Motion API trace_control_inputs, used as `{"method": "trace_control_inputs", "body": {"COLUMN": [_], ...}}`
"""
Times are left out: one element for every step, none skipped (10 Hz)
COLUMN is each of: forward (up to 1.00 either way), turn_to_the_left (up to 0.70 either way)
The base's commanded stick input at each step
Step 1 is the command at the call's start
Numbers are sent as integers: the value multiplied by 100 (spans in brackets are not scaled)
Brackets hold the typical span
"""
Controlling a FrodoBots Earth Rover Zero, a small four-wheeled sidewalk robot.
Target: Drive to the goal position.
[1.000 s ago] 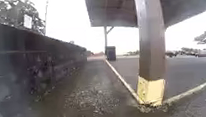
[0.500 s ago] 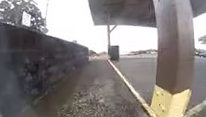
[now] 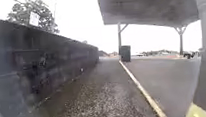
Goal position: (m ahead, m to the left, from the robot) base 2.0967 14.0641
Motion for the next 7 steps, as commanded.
{"method": "trace_control_inputs", "body": {"forward": [70, 70, 70, 70, 70, 70, 70], "turn_to_the_left": [0, 0, 0, 0, 0, 0, 0]}}
